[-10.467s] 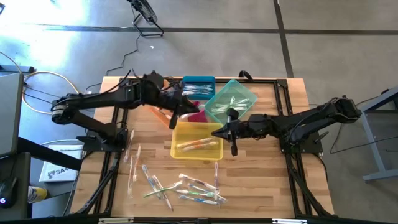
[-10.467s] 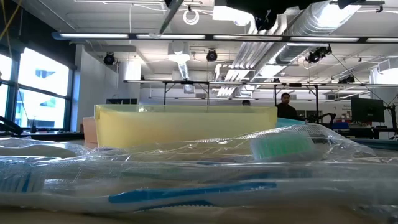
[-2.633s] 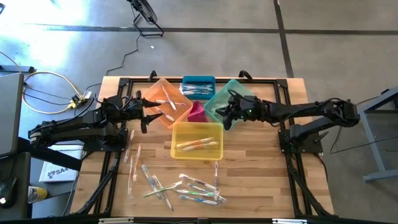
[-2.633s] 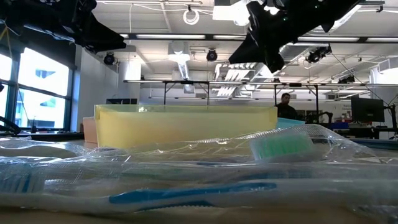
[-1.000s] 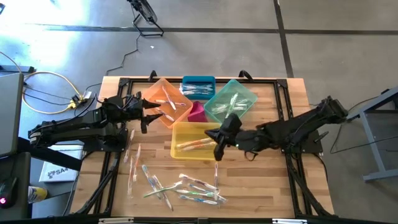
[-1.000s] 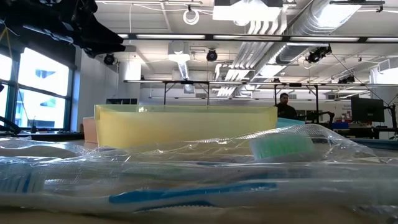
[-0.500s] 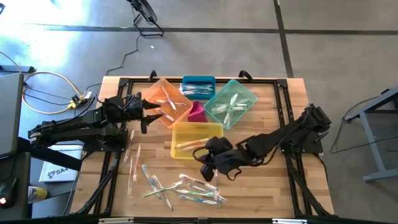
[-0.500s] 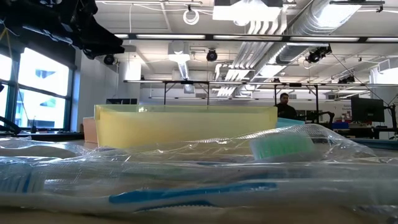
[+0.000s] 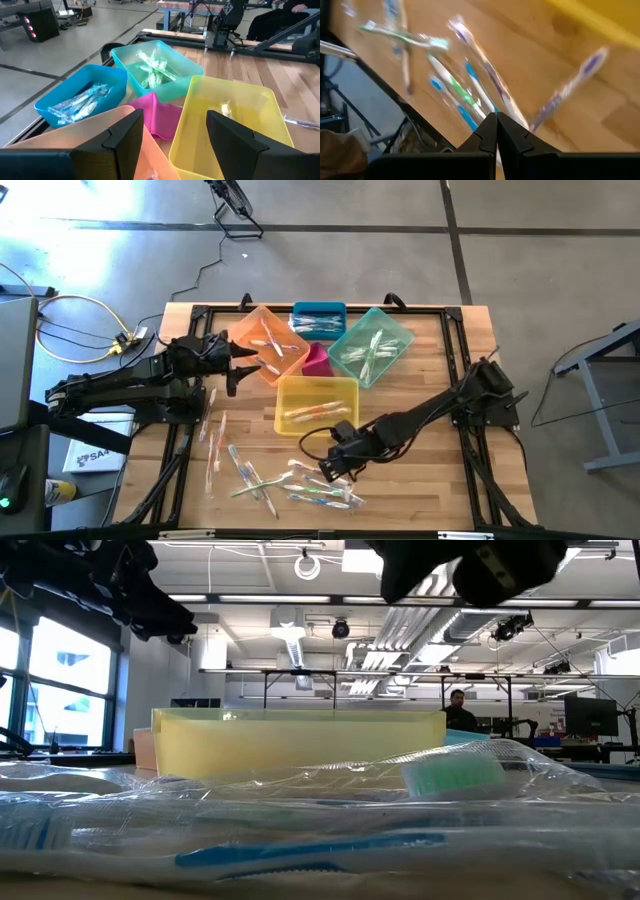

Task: Pick & Place Toothbrushes
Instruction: Put the purple toothbrush into the orange bin

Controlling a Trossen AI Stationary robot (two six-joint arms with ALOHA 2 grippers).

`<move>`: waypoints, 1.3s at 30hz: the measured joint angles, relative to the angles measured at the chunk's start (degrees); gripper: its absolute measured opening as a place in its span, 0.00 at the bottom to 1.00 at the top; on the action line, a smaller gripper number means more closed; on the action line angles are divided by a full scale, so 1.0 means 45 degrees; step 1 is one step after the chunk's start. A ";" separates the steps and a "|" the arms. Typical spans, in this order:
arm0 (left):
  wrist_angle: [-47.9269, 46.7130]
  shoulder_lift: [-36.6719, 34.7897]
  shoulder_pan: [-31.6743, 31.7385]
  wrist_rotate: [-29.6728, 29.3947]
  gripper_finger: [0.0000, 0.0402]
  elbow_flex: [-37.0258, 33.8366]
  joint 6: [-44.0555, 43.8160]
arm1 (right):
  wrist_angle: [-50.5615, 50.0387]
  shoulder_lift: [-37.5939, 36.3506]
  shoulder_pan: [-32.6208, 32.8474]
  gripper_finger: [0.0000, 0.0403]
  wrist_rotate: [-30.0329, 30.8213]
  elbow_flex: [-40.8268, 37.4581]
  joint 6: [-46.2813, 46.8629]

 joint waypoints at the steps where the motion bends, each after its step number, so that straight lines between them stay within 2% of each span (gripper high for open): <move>1: -0.0084 -0.0005 -0.0005 0.0005 0.53 0.0000 -0.0005 | -0.0006 0.0164 0.0000 0.00 -0.0240 0.0000 0.0149; 5: -0.0548 0.0000 -0.0005 0.0019 0.53 0.0000 -0.0010 | -0.0078 0.0732 0.0000 0.00 -0.1083 0.0000 0.0485; 9: -0.0809 0.0000 -0.0005 0.0044 0.53 0.0000 -0.0010 | -0.0336 0.1120 0.0000 0.00 -0.1238 -0.0003 0.0491; 12: -0.0847 -0.0005 -0.0005 0.0044 0.53 0.0000 -0.0010 | -0.0839 0.1184 0.0000 0.00 -0.0997 -0.0015 0.0489; 18: -0.0843 -0.0005 -0.0005 0.0044 0.53 0.0000 -0.0005 | -0.1645 0.1169 -0.0005 0.00 0.0399 -0.0010 0.0467; 29: -0.0857 -0.0004 -0.0005 0.0044 0.53 0.0000 -0.0005 | -0.1691 0.1247 0.0001 0.01 0.0550 -0.0010 0.0383; 33: -0.0862 -0.0003 -0.0005 0.0044 0.53 0.0000 -0.0005 | -0.1923 0.1467 0.0015 0.08 0.0490 -0.0024 0.0345; 39: -0.1088 0.0000 -0.0005 0.0044 0.53 0.0000 0.0000 | -0.1947 0.1755 0.0087 0.27 0.0799 -0.0044 0.0408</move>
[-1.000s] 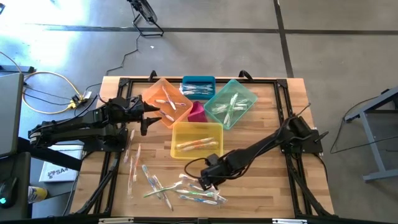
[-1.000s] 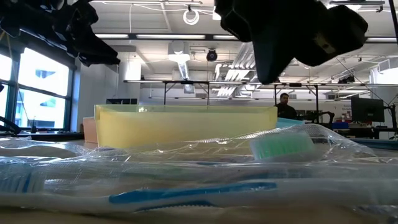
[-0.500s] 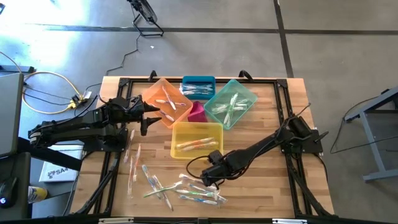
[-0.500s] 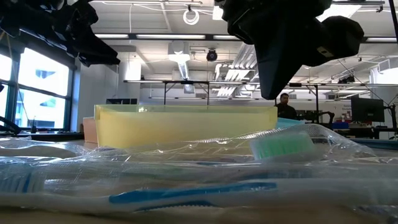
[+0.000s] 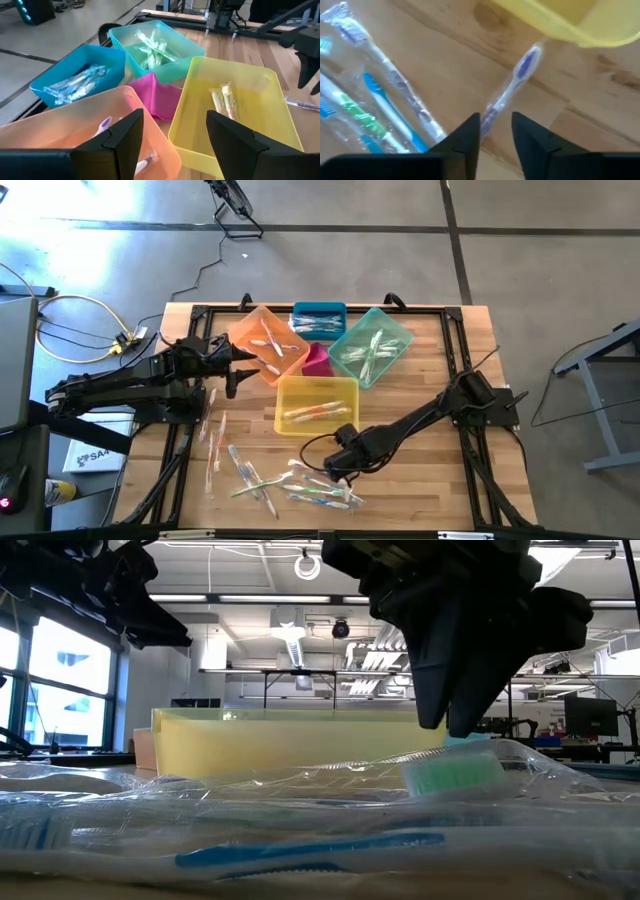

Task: Pick & Place Toothbrushes
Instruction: Put the purple toothbrush into the orange bin

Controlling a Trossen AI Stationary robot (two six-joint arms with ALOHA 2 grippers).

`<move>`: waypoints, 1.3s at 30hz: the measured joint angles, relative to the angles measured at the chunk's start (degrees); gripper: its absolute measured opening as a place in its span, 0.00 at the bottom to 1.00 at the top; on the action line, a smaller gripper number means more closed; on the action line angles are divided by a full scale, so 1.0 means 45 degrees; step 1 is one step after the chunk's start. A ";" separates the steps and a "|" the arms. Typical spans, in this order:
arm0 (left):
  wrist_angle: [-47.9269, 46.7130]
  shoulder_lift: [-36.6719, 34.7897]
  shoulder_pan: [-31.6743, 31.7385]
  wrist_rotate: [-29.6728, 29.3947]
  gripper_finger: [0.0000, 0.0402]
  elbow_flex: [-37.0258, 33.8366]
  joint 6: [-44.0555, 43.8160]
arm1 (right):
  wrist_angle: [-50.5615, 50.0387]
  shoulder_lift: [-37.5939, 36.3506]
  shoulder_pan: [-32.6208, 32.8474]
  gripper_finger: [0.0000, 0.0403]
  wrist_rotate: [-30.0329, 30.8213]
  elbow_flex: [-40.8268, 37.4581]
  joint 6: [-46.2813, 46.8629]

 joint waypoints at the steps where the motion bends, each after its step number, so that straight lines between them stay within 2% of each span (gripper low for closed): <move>1: -0.0036 0.0000 0.0000 -0.0005 0.53 0.0000 -0.0001 | 0.0031 0.0011 -0.0005 0.30 0.0028 0.0000 0.0026; 7: 0.0000 -0.0003 0.0000 0.0000 0.53 0.0000 0.0000 | 0.0087 0.0016 -0.0005 0.38 0.0696 0.0000 0.0078; 16: -0.0013 -0.0005 0.0001 -0.0002 0.53 0.0000 0.0000 | 0.0369 0.0564 -0.0004 0.34 0.1033 0.0024 0.0270; 28: -0.0066 -0.0005 0.0000 0.0000 0.53 -0.0005 -0.0002 | 0.0188 0.1429 0.0243 0.33 0.0385 0.0006 0.0515; 39: -0.0069 -0.0005 0.0000 0.0000 0.53 -0.0005 -0.0287 | 0.0394 0.1434 0.0243 0.32 0.0321 -0.0204 0.0641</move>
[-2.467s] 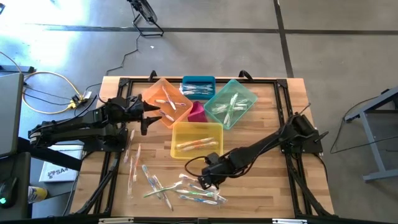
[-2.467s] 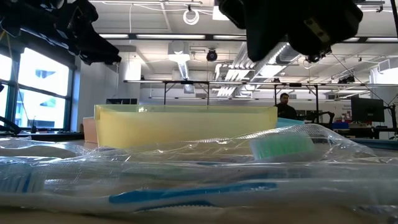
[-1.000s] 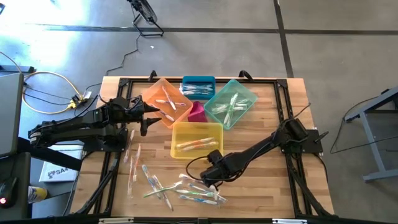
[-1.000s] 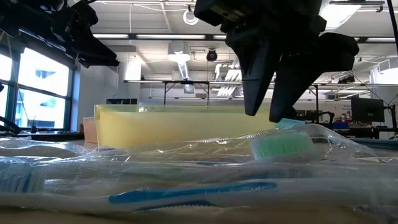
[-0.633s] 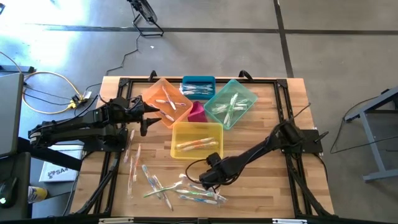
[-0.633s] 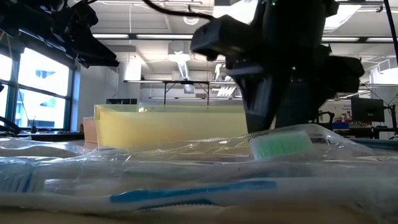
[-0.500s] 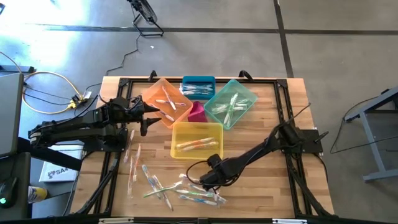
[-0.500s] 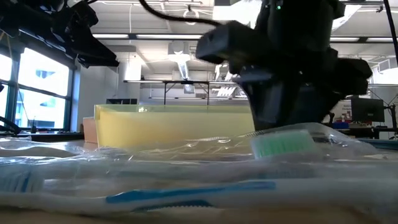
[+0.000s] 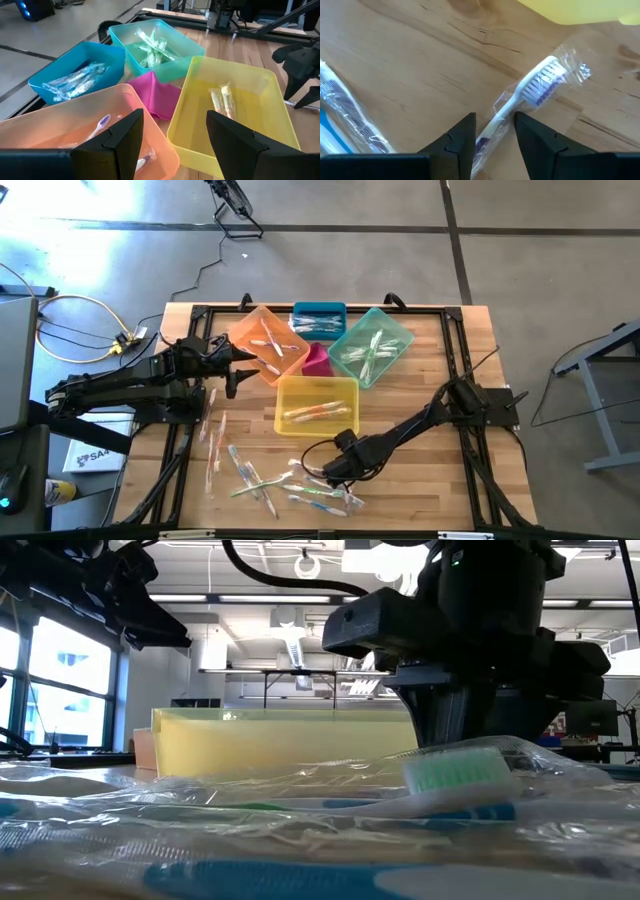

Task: Pick & Place Toothbrushes
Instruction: Put the purple toothbrush into the orange bin

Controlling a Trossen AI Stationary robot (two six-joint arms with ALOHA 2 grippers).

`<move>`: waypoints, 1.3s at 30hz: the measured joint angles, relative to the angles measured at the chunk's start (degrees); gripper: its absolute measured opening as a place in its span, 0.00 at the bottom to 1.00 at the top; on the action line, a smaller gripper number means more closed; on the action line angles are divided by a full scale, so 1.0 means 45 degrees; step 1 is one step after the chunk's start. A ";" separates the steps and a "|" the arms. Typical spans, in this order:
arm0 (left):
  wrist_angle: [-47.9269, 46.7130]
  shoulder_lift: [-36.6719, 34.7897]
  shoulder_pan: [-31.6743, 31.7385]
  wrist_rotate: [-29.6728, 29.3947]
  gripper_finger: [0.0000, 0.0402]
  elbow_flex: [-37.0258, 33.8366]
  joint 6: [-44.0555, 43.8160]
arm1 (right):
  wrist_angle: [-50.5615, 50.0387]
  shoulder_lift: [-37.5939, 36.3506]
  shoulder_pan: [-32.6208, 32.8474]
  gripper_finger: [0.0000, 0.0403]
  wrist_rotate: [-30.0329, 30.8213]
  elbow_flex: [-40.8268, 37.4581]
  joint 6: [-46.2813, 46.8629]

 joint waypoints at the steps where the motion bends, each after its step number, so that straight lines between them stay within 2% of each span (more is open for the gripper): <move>1: 0.0004 0.0000 0.0000 0.0000 0.53 0.0000 0.0000 | -0.0008 0.0000 0.0000 0.31 0.0000 0.0000 0.0002; 11: -0.0003 0.0000 0.0000 0.0000 0.53 0.0000 -0.0049 | -0.0564 0.0005 0.0001 0.03 0.0005 -0.0019 -0.0132; 23: -0.0278 0.0005 0.0000 0.0000 0.53 -0.0005 -0.0049 | -0.0725 -0.0341 -0.0007 0.01 -0.0060 -0.0086 -0.0710; 39: -0.0278 0.0004 0.0000 0.0000 0.53 -0.0005 -0.0049 | -0.0268 -0.2015 -0.0269 0.01 0.2533 -0.0066 -0.2414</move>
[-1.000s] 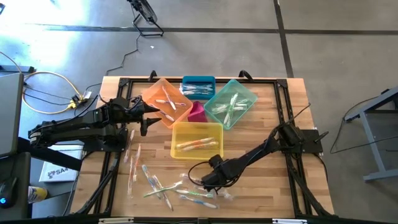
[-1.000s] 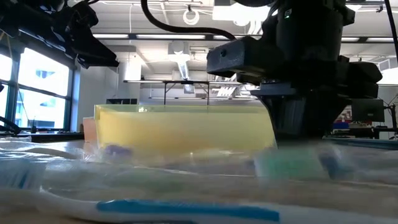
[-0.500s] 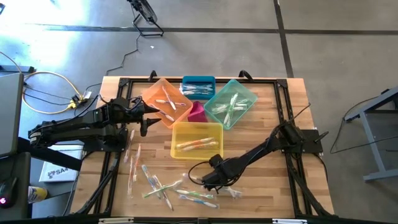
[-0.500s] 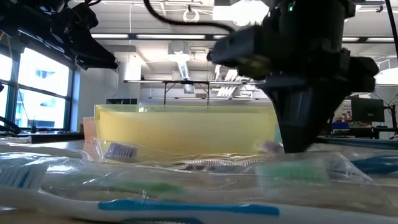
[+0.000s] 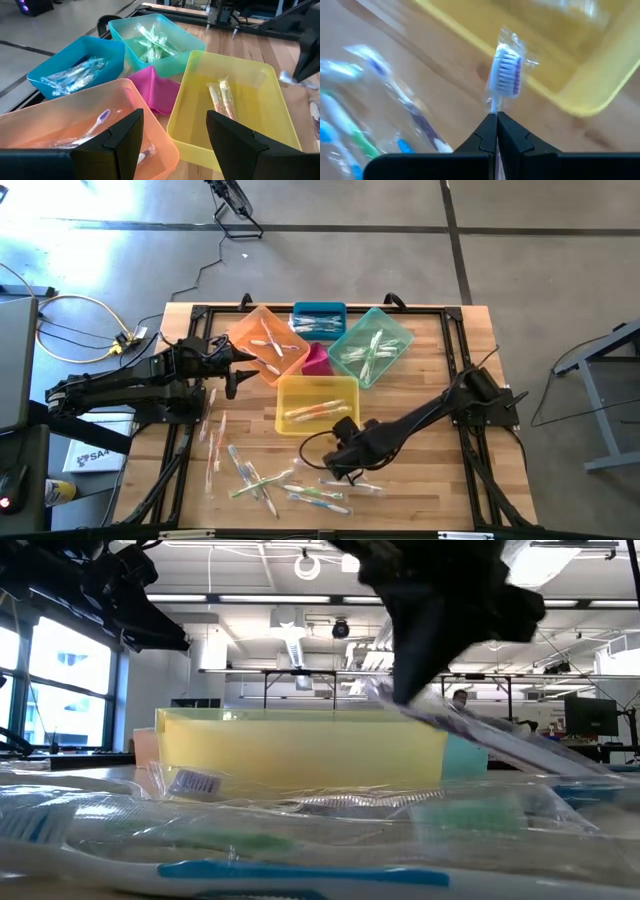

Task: Pick & Place Toothbrushes
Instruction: Put the purple toothbrush into the orange bin

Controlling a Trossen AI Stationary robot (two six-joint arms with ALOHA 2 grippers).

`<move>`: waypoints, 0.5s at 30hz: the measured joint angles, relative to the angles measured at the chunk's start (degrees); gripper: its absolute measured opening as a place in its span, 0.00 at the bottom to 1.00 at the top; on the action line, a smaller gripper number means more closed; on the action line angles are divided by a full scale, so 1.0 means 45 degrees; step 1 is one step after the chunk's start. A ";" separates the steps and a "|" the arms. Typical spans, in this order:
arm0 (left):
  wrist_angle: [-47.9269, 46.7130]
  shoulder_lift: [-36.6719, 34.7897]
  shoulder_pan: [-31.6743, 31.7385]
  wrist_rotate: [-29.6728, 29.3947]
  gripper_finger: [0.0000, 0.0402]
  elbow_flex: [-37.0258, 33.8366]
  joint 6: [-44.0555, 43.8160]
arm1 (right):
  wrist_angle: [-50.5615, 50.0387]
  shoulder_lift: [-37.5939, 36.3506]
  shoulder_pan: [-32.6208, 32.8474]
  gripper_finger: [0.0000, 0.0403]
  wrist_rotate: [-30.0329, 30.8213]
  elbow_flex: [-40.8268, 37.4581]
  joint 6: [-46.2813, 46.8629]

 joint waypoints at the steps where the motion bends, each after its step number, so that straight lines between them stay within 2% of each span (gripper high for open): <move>1: 0.0000 -0.0004 0.0000 0.0000 0.53 0.0000 0.0000 | 0.0123 -0.0186 -0.0016 0.01 0.0267 0.0003 -0.0176; 15: 0.0012 -0.0001 0.0001 0.0000 0.53 0.0000 0.0001 | 0.2546 -0.2091 -0.0086 0.01 0.3943 0.0042 -0.3790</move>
